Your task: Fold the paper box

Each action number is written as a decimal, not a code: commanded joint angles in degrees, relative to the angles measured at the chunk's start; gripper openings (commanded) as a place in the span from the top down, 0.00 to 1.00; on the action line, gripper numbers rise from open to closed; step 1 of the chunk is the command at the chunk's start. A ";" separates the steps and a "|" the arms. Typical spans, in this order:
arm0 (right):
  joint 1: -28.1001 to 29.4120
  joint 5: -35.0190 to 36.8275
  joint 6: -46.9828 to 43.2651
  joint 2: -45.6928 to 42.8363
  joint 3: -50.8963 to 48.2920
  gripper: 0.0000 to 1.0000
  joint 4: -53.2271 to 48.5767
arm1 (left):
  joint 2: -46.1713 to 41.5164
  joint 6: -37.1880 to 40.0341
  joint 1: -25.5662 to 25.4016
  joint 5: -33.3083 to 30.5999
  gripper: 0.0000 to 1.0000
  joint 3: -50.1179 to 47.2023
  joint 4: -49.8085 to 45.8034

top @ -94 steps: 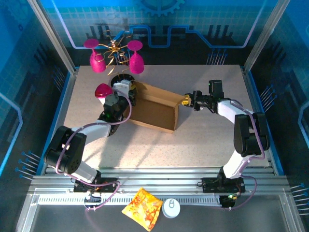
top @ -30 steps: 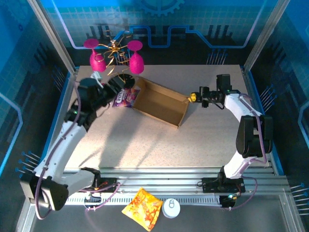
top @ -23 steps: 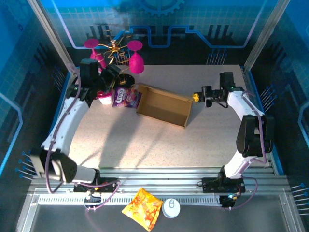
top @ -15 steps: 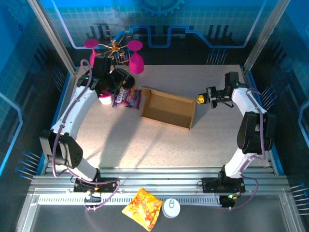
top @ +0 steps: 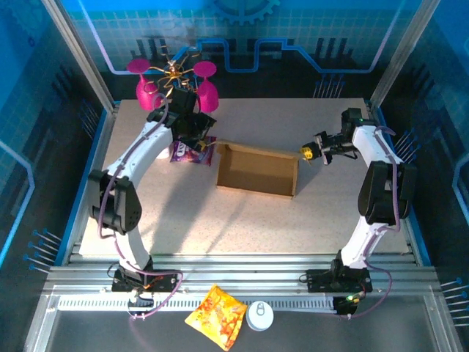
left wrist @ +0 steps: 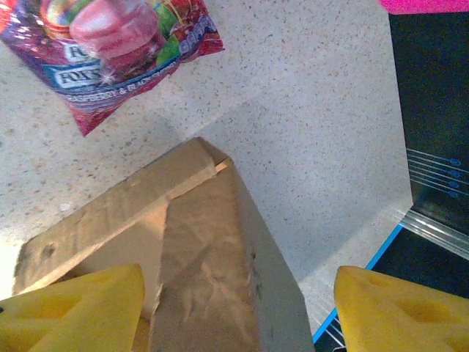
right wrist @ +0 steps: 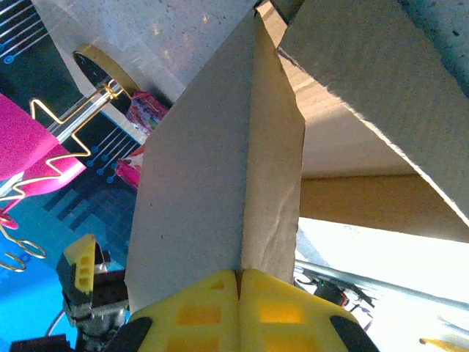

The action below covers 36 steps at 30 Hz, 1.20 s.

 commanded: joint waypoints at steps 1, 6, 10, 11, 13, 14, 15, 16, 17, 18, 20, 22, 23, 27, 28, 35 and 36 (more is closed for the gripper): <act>-0.31 -0.27 -2.75 1.42 1.77 1.00 -2.51 | 2.11 -2.06 -0.31 4.59 0.33 1.34 4.18; -0.21 0.06 -2.86 1.81 1.74 1.00 -2.18 | 2.00 -2.11 -1.69 6.00 0.38 0.19 5.05; 0.00 0.48 -3.14 1.99 1.85 1.00 -1.77 | 0.73 -3.36 -2.17 6.96 0.39 -2.89 5.92; 0.14 0.63 -3.29 2.09 2.01 1.00 -1.78 | 0.48 -3.96 -2.25 7.47 0.39 -4.15 7.06; 0.42 0.91 -3.97 2.45 2.51 1.00 -2.10 | 0.24 -4.76 -2.58 8.21 0.40 -6.06 8.75; 0.55 1.16 -4.42 2.55 2.72 1.00 -2.44 | 0.05 -5.16 -2.91 8.45 0.41 -7.02 9.66; 0.60 1.65 -4.75 2.71 2.98 1.00 -2.69 | -0.06 -5.52 -3.14 8.54 0.42 -7.84 10.49; 0.71 1.97 -5.14 2.85 3.14 1.00 -2.90 | -0.32 -5.83 -3.25 8.65 0.42 -8.64 11.35; 0.71 2.13 -5.37 2.94 3.21 1.00 -3.15 | -0.51 -6.28 -3.43 8.74 0.43 -9.50 11.88; 0.73 2.29 -5.69 3.06 3.21 1.00 -3.17 | -0.73 -6.95 -3.50 8.90 0.43 -10.29 12.20; 0.79 2.51 -5.95 3.11 3.15 1.00 -3.26 | -1.30 -7.88 -3.65 9.09 0.45 -11.73 13.41; 0.91 2.71 -6.39 3.21 3.17 1.00 -3.35 | -1.57 -8.13 -3.76 9.04 0.50 -12.52 13.98; 1.01 2.69 -6.57 3.28 3.09 1.00 -3.46 | -1.69 -8.24 -3.81 9.04 0.54 -12.93 14.47; 1.25 2.68 -6.74 3.39 2.90 1.00 -3.17 | -1.76 -8.87 -3.85 8.94 0.58 -13.55 15.60; 1.27 2.67 -6.70 3.48 3.00 1.00 -3.08 | -1.76 -9.00 -3.85 8.95 0.58 -13.51 15.69; 1.37 3.00 -7.56 4.18 4.13 1.00 -3.60 | -1.28 -8.39 -3.94 8.98 0.61 -12.20 15.07; 1.37 3.30 -8.02 4.30 4.07 1.00 -3.75 | -1.41 -8.09 -3.94 8.87 0.62 -12.96 14.93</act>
